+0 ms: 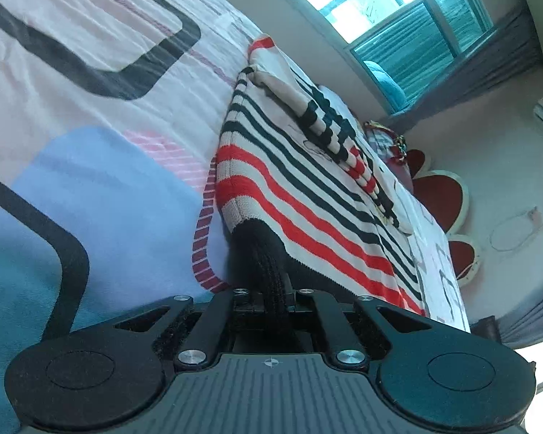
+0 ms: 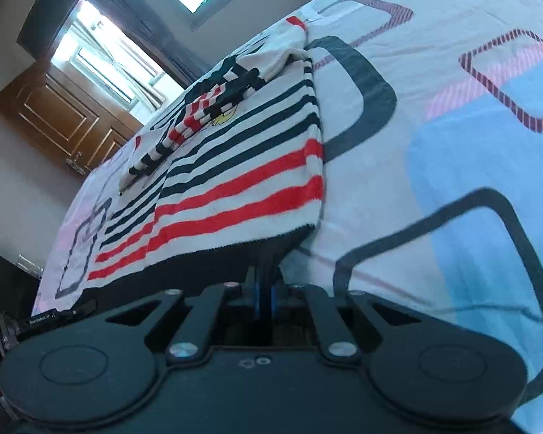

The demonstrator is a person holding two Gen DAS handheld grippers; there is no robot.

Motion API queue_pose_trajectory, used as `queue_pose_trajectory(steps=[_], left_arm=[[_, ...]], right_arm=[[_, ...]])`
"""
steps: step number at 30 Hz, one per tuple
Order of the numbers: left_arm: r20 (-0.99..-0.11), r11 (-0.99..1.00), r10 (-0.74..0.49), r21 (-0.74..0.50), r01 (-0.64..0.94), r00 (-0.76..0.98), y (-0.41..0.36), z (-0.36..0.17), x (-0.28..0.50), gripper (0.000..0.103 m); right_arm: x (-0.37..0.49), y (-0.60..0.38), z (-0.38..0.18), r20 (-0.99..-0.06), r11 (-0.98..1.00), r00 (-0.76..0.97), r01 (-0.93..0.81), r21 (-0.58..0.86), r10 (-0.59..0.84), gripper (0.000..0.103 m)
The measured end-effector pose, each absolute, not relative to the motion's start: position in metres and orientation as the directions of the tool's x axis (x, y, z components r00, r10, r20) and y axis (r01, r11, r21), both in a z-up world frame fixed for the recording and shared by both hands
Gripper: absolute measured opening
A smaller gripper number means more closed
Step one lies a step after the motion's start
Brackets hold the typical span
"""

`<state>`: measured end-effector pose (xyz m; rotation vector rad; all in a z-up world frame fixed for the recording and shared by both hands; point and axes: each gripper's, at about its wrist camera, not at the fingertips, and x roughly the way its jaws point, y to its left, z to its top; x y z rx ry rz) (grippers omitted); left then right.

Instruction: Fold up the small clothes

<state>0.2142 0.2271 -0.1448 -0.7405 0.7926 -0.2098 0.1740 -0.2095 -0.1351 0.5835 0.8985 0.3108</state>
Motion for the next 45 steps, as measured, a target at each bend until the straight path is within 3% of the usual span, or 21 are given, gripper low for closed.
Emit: queue_pose_trajectory(steps=[4,11,22,30,42,44,45], left_arm=[[-0.542,0.733,-0.408,-0.675,-0.091,0.734,0.224,-0.125,0.208,0.005],[-0.436,0.744,-0.389,-0.668,-0.003,0.812,0.224,-0.056,0.225,0.005],[-0.338,0.740,-0.391,-0.668,0.074,0.856,0.222,0.014,0.347,0.005],[-0.408,0.775,-0.413,-0.628,0.078,0.814,0.222,-0.009,0.496,0.005],[-0.533,0.784,-0.431,-0.620,0.011,0.728,0.223,-0.104,0.618,0.006],[-0.505,0.763,-0.433,-0.647,0.004,0.747,0.224,-0.114,0.619,0.025],[-0.490,0.775,-0.412,-0.631,0.014,0.768,0.223,-0.115,0.616,0.052]], right_arm=[[0.171,-0.208,-0.123,-0.640,0.819,0.603,-0.041,0.572,0.477,0.006],[0.178,-0.214,-0.065,-0.545,0.821,0.682,-0.146,0.551,0.487,0.006],[0.285,-0.223,0.011,-0.432,0.836,0.780,-0.205,0.510,0.454,0.006],[0.416,-0.225,-0.002,-0.455,0.824,0.776,-0.143,0.548,0.437,0.006],[0.557,-0.228,-0.116,-0.564,0.770,0.694,0.022,0.638,0.448,0.009],[0.564,-0.231,-0.129,-0.576,0.783,0.711,0.057,0.619,0.404,0.022],[0.564,-0.232,-0.133,-0.563,0.784,0.728,0.058,0.618,0.391,0.023]])
